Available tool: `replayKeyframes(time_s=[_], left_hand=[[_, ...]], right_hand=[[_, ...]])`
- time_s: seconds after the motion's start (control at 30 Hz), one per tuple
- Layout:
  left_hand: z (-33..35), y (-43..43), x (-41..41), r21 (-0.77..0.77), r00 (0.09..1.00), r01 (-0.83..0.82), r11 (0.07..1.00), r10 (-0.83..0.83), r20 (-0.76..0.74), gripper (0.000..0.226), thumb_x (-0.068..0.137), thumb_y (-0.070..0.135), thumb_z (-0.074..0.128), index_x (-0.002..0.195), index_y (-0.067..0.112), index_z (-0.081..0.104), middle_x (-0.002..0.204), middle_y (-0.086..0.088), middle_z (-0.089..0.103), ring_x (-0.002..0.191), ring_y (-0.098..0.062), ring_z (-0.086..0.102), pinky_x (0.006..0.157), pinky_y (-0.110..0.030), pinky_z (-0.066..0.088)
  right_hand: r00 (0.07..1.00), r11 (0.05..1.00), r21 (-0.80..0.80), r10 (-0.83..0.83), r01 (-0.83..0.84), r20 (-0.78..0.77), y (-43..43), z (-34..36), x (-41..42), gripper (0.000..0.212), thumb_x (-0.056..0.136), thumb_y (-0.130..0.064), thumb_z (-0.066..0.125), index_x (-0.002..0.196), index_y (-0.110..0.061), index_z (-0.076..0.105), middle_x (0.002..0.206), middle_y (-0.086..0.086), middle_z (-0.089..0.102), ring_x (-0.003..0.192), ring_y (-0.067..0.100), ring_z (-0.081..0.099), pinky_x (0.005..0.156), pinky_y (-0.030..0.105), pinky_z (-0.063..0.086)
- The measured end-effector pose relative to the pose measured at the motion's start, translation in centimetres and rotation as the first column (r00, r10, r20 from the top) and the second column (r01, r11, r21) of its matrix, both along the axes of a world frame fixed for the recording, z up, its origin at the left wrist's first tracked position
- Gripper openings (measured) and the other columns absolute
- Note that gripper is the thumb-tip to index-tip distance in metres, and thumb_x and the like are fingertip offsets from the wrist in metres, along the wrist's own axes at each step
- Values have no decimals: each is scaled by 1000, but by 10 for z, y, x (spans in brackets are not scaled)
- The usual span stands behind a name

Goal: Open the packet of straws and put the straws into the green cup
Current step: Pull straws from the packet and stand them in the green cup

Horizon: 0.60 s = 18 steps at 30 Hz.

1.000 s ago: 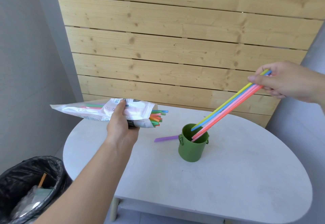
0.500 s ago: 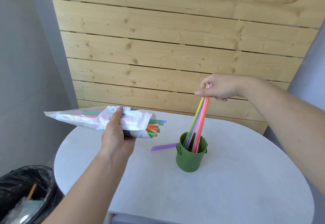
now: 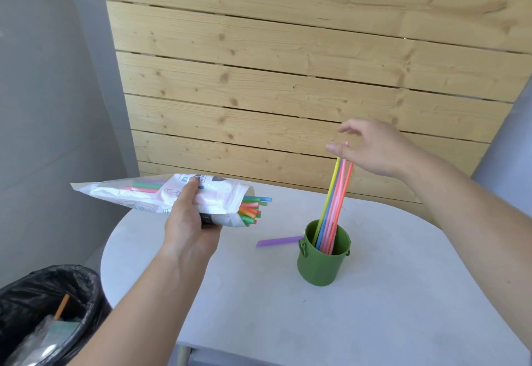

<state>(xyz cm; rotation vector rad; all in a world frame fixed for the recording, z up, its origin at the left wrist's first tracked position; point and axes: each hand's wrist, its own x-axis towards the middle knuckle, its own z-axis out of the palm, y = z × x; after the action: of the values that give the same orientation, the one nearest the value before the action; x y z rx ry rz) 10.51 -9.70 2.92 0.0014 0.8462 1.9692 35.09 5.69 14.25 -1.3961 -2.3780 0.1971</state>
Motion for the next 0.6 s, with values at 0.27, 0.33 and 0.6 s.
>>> replayKeyframes(time_s=[0.27,0.33,0.6], left_hand=[[6,-20,-29,-8,997,-70,998,70,23,12,104,26,65,113,17,68,102,1,77,94,-18,77,81,-36,63],[3,-26,-36,-26,997,-78,997,78,25,10,105,25,65,107,16,69,98,1,78,89,-17,78,79,-36,63],[-12,-39,-57,-54,994,-110,992,111,19,33,104,26,65,134,13,65,126,-4,77,109,-20,77,91,-41,62]], right_hand=[[930,893,-324,357,-314,83,-52,-36,-78,30,73,-47,84,92,-27,72,93,-12,71,90,9,67,82,35,57],[910,850,-446,383,-279,160,-47,-57,-97,33,72,-45,85,95,-26,73,95,-12,70,92,11,68,82,35,58],[812,832,-550,373,-79,448,-15,-120,-127,38,66,-36,90,98,-19,77,104,4,77,94,20,71,67,26,51]])
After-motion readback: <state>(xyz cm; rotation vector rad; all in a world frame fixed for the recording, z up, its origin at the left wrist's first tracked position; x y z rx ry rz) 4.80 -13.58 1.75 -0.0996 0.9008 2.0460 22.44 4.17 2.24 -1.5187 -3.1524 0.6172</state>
